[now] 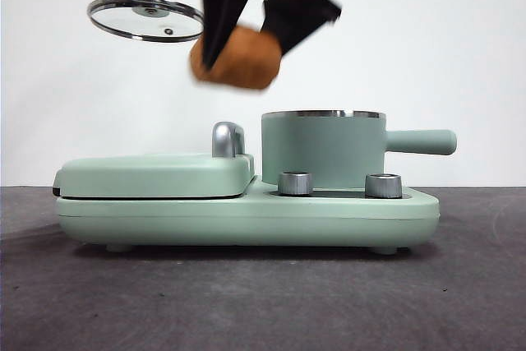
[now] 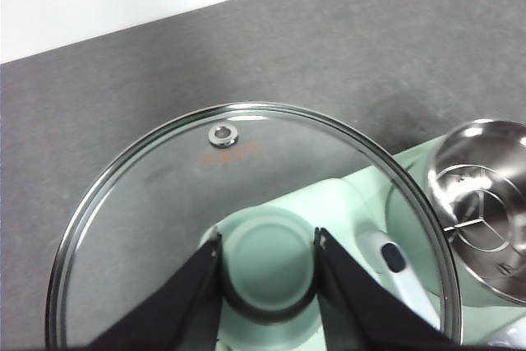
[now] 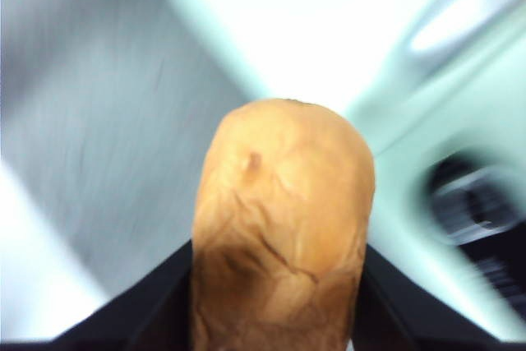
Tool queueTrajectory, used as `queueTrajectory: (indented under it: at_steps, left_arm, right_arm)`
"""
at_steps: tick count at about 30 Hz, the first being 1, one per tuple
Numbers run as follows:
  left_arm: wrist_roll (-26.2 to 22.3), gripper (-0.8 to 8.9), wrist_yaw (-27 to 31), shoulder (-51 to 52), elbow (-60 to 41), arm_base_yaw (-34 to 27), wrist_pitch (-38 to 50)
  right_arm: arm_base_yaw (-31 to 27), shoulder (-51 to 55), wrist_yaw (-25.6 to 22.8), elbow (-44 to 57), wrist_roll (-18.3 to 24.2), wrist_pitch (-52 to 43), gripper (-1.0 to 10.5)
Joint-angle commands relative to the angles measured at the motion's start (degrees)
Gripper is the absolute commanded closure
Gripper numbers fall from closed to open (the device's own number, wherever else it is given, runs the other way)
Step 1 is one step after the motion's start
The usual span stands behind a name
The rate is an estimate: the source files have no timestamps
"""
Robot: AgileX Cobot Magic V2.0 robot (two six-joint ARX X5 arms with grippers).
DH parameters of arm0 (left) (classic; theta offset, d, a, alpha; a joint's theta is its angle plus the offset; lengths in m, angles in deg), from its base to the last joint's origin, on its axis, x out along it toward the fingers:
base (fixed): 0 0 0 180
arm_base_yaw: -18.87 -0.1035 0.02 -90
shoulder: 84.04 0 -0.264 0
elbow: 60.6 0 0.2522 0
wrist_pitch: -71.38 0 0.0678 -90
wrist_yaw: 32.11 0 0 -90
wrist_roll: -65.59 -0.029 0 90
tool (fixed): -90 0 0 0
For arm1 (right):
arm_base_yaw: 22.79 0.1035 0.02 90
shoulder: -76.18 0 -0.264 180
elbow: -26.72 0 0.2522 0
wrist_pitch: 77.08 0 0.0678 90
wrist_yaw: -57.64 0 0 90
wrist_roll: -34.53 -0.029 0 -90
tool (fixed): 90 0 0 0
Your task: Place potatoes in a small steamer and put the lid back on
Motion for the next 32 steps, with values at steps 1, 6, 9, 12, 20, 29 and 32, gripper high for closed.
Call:
queueTrajectory:
  at_steps: [1, 6, 9, 12, 20, 29, 32]
  left_arm:
    - [-0.1, 7.98, -0.5, 0.0, 2.2, -0.3, 1.2]
    - [-0.1, 7.98, -0.5, 0.0, 2.2, -0.7, 1.3]
    - [-0.1, 7.98, -0.5, 0.0, 2.2, -0.7, 1.3]
    - [0.0, 7.98, -0.5, 0.0, 2.2, -0.7, 1.4]
    - [0.0, 7.98, -0.5, -0.1, 2.2, -0.6, 1.3]
    - [0.0, 7.98, -0.5, -0.3, 2.2, -0.6, 1.4]
    - [0.0, 7.98, -0.5, -0.3, 2.2, -0.6, 1.4]
  right_arm:
    - [-2.6, -1.1, -0.5, -4.6, 0.7, 0.3, 8.1]
    - [-9.9, -1.6, -0.5, -8.4, 0.7, 0.5, 8.1]
    - [-14.0, -2.2, -0.4, -8.8, 0.8, 0.2, 8.1]
    - [-17.6, -3.4, -0.1, -8.8, 0.8, 0.2, 8.1]
    - [-21.6, -9.1, 2.7, -8.9, 1.7, -0.9, 8.1]
    - [-22.2, -17.5, 2.4, -15.7, 3.0, 0.6, 8.1]
    - [-22.2, -20.0, 2.3, -18.4, 2.9, 1.0, 8.1]
